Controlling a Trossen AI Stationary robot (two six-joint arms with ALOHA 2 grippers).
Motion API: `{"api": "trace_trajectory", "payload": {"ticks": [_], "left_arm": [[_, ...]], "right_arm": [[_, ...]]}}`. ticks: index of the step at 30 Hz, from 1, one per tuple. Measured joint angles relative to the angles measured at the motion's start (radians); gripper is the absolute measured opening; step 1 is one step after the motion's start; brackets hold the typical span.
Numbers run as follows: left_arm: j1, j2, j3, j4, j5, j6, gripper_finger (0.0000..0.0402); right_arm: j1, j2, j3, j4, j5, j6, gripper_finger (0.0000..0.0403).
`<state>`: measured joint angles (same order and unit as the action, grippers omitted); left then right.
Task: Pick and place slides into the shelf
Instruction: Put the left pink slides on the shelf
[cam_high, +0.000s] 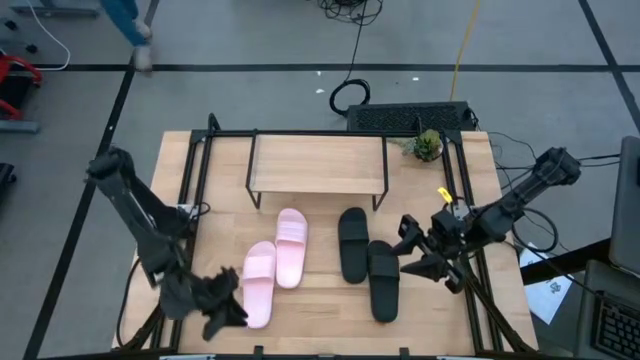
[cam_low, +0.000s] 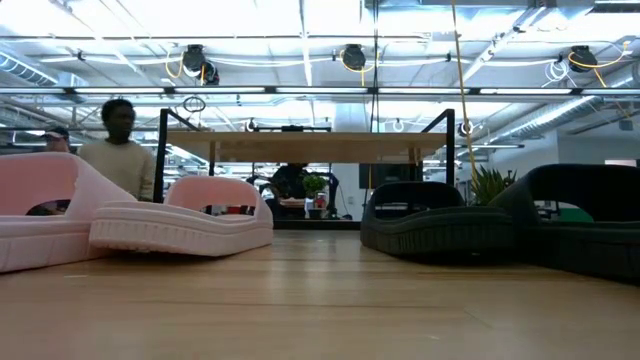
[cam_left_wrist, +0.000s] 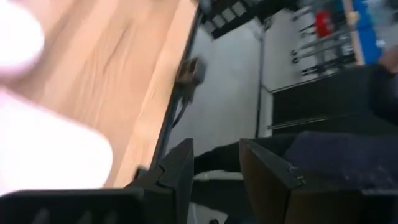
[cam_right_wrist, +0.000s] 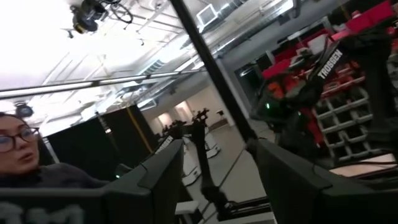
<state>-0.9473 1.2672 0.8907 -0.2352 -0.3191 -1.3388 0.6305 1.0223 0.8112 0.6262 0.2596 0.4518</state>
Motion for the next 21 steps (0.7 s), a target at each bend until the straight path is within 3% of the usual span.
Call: {"api": "trace_trajectory", "payload": {"ticks": [8, 12, 15, 21], "left_arm": [[-0.063, 0.209, 0.068, 0.031, -0.049, -0.372, 0.0129], [-0.112, 0.266, 0.109, 0.009, -0.193, -0.476, 0.0129], [-0.134, 0.278, 0.146, -0.095, -0.279, -0.446, 0.0129], [-0.105, 0.278, 0.194, -0.466, -0.357, -0.416, 0.0129]], "right_arm": [[0.119, 0.000, 0.000, 0.002, -0.002, 0.006, 0.0194], [0.173, 0.000, 0.000, 0.006, 0.000, -0.019, 0.0194], [0.198, 0.000, 0.000, 0.006, 0.000, -0.053, 0.0194], [0.209, 0.000, 0.000, 0.006, 0.001, -0.083, 0.0194]]}}
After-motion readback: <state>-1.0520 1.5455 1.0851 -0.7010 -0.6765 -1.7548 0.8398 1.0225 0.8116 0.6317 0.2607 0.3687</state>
